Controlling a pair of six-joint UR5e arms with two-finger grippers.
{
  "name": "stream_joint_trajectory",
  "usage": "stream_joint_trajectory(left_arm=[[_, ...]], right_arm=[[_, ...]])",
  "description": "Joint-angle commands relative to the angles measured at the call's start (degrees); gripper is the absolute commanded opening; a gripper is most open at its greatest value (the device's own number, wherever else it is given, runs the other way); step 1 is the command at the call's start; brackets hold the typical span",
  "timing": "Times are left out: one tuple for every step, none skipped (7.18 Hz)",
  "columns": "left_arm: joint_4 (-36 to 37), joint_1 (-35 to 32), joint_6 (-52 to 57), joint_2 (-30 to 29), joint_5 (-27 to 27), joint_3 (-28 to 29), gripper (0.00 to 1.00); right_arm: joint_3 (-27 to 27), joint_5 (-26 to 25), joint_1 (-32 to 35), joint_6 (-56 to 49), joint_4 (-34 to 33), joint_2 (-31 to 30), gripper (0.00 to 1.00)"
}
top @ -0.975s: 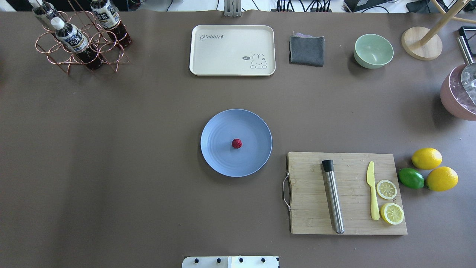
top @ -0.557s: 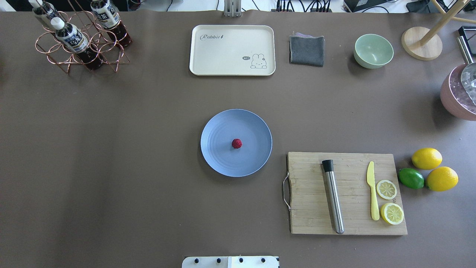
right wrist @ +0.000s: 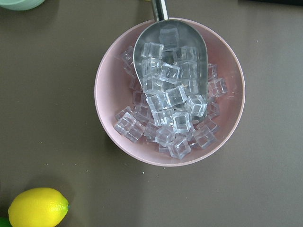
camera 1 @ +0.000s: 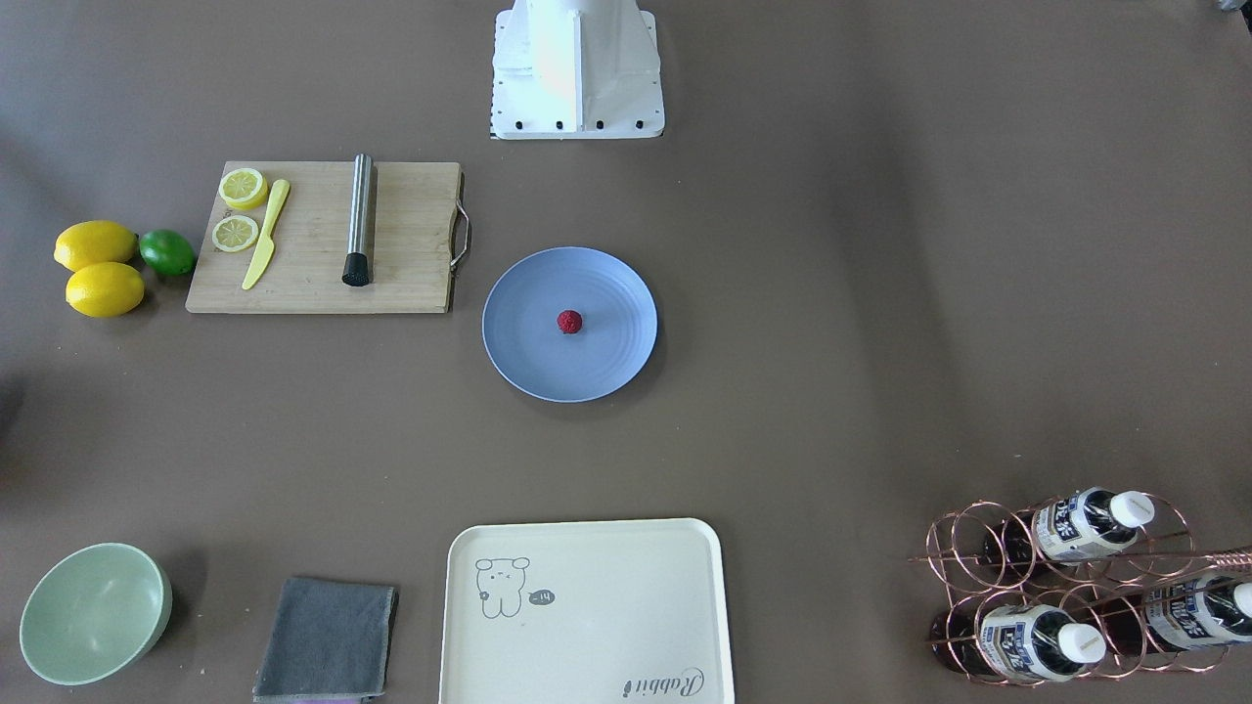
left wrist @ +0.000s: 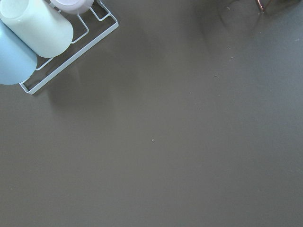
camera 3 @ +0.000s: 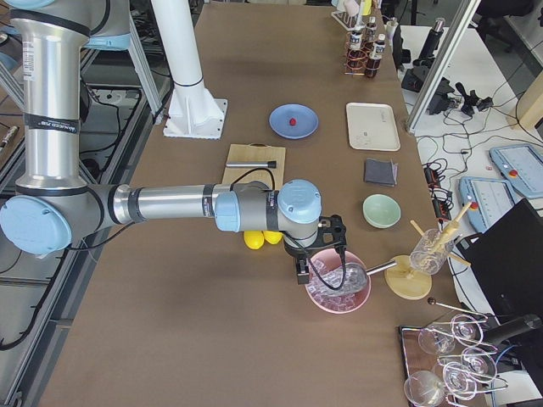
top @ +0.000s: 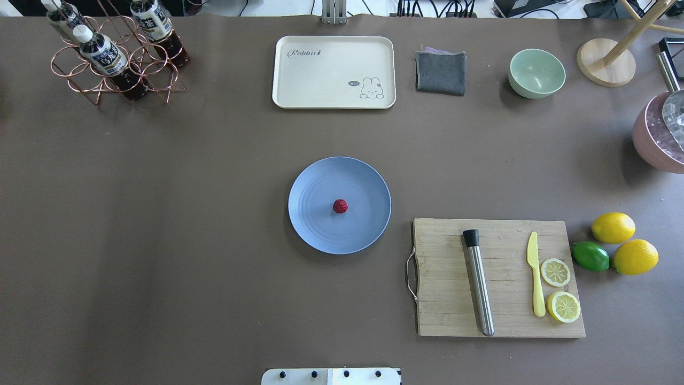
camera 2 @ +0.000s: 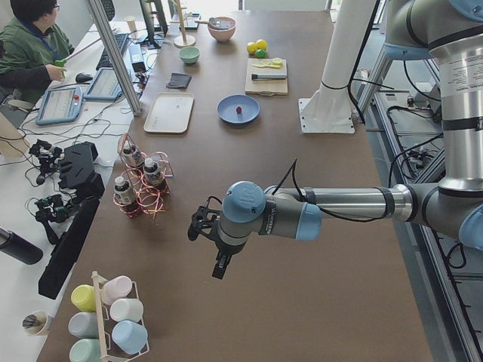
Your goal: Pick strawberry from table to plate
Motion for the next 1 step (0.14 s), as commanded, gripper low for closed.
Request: stream_joint_trajectory(left_arm=[[-0.01, -0.06, 0.0, 0.0, 0.03, -0.38, 0.98]], right_arm=[[0.17, 0.35, 0.0, 0.44, -0.07, -0.13, 1.0]])
